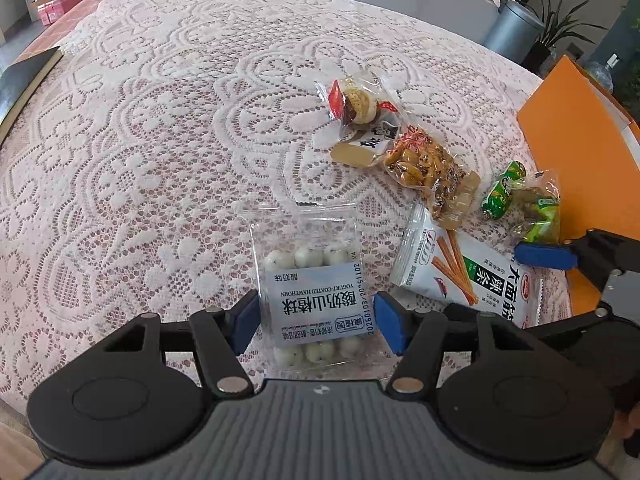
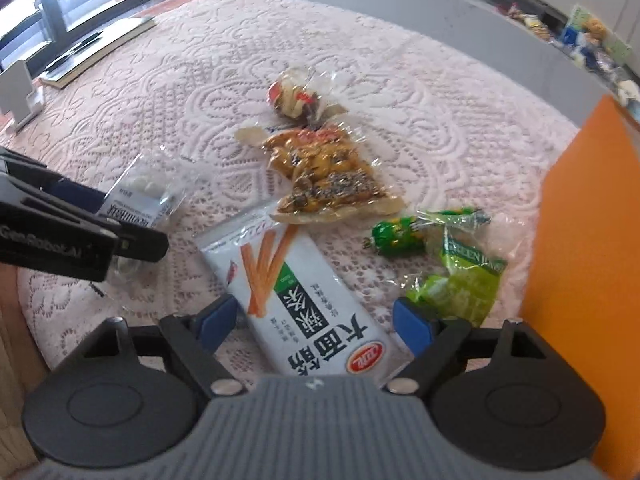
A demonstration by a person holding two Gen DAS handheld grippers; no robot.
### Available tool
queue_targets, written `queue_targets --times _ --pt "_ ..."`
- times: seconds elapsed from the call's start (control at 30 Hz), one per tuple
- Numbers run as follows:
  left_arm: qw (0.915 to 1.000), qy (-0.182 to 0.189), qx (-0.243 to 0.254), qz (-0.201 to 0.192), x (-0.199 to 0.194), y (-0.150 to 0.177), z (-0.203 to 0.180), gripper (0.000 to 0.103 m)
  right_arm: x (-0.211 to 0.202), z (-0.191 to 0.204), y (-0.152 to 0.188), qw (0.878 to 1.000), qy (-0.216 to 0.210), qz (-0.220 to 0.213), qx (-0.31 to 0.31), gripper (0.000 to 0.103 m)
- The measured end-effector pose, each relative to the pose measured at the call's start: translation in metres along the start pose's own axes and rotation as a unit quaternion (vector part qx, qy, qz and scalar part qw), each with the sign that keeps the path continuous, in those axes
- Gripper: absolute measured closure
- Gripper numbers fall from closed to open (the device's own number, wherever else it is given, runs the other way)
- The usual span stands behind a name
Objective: Organize snacks
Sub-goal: 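Grasp the white breadstick packet with the right tool while the left tool grasps the quail-egg bag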
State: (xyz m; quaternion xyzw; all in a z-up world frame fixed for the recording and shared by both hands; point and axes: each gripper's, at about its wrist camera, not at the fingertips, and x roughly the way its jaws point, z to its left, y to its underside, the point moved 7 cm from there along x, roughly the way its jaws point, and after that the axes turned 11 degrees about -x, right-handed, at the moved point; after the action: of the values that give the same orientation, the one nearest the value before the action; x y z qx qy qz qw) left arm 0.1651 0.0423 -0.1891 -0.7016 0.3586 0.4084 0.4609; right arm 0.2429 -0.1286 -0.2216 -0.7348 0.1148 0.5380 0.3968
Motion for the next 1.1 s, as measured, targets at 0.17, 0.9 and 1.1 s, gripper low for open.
queue_targets --times 0.17,0.9,1.1 --pt "1.0 0.002 -0.003 0.0 0.0 0.0 0.0 0.033 0.0 -0.002 0.003 1.0 -0.023 0.001 0.02 0.016" --pt "0.9998 -0.005 0.014 -0.015 0.003 -0.001 -0.001 0.02 -0.015 0.036 -0.006 0.999 -0.012 -0.037 0.023 0.036" --pt "0.9993 -0.011 0.032 -0.017 0.003 0.001 -0.003 0.021 -0.008 0.039 -0.006 0.999 0.008 -0.029 0.024 0.051"
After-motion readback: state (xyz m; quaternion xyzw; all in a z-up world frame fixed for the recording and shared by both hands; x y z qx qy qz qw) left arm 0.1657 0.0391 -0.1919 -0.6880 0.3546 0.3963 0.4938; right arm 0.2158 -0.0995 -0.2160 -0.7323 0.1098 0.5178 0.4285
